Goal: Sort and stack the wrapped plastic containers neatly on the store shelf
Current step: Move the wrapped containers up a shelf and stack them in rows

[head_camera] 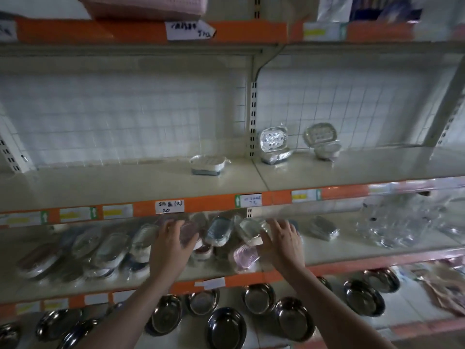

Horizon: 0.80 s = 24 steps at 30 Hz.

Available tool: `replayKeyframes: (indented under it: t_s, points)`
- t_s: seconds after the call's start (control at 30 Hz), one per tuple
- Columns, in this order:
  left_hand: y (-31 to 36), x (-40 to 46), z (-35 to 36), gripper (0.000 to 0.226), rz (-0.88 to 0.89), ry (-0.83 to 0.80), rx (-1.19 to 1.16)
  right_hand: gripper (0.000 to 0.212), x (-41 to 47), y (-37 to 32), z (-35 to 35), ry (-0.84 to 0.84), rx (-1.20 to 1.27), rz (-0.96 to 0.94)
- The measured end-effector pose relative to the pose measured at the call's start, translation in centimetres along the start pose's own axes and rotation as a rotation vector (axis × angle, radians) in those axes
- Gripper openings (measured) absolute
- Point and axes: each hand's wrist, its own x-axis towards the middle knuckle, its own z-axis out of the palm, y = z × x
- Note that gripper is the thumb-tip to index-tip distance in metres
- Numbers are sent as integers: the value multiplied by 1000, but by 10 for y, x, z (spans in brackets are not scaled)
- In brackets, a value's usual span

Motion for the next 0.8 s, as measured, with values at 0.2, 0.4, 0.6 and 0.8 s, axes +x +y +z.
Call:
replayKeyframes:
  t_s: [0.2,0.4,0.6,0.8]
  points:
    - [55,20,2,49,37,44,-15,40,26,36,-37,45,-35,-27]
    - [77,55,8,50,122,103,-8,37,68,47,-41,89,-28,-71]
    - [59,126,30,57,155,86,42,38,126,38,-19,139,-2,-100]
    - [45,213,63,64,197,15,37,39,196,37,0,188,-33,-73]
